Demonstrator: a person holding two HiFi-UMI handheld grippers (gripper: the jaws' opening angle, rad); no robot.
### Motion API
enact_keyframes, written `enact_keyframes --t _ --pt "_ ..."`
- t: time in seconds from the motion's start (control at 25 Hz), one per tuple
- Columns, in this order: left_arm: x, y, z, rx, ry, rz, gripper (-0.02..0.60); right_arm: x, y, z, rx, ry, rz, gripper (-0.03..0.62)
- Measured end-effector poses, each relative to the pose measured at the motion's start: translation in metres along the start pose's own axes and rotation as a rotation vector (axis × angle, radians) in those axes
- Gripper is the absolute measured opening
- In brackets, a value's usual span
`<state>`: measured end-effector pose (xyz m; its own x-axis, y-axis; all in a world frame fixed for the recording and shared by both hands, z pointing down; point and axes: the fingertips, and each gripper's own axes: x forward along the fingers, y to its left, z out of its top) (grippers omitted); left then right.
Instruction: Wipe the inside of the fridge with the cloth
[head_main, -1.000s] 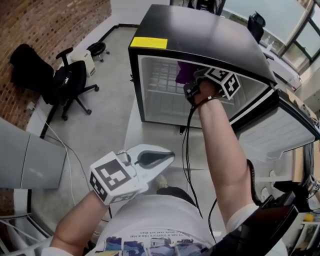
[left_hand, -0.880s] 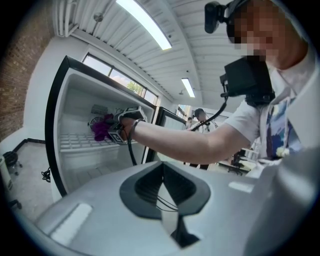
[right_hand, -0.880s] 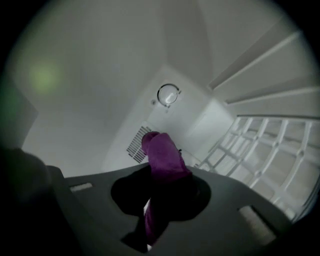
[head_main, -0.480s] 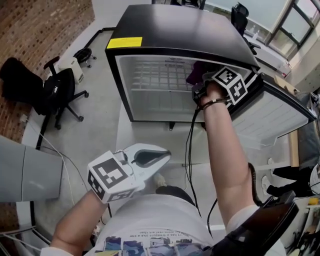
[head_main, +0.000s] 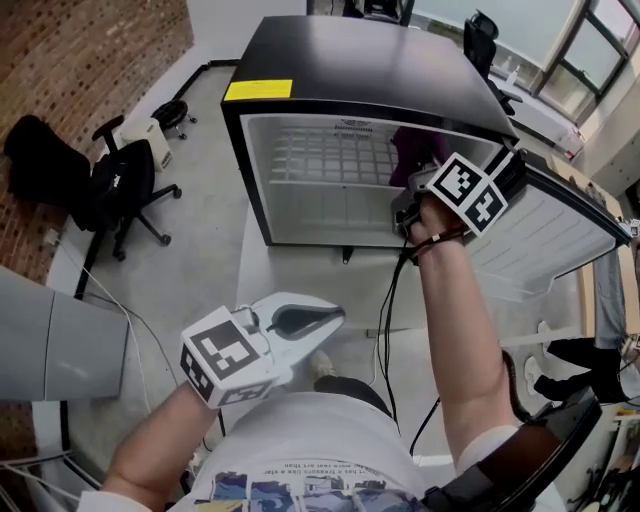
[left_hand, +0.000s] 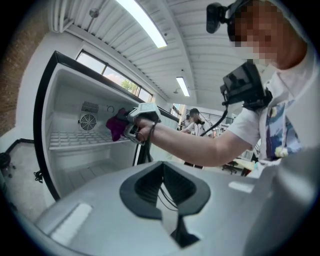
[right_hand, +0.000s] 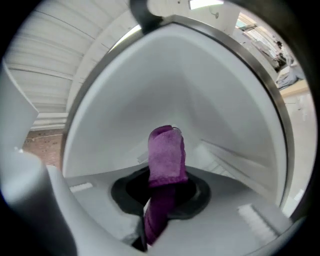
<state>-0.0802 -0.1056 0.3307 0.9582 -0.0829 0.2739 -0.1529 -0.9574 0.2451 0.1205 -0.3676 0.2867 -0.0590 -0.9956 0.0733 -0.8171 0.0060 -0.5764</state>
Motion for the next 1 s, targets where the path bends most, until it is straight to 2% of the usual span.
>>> enact_keyframes --t 0.28,0.44,0.76,1.0 --pt "-0.014 -0.006 -0.004 -0.018 -0.02 0.024 0.006 -0.01 0.089 -0.03 0.012 0.061 0.223 0.051" --pt "-0.027 -0.004 -0.008 -0.03 -0.027 0.057 0.006 0.0 0.121 -0.062 0.038 0.113 0.294 0.051" --pt "-0.045 0.003 -0.02 -0.063 -0.019 0.144 0.006 0.036 0.146 -0.132 0.116 0.242 0.353 0.051" --pt "-0.059 0.006 -0.024 -0.066 -0.019 0.158 0.006 0.047 0.14 -0.157 0.087 0.279 0.299 0.051"
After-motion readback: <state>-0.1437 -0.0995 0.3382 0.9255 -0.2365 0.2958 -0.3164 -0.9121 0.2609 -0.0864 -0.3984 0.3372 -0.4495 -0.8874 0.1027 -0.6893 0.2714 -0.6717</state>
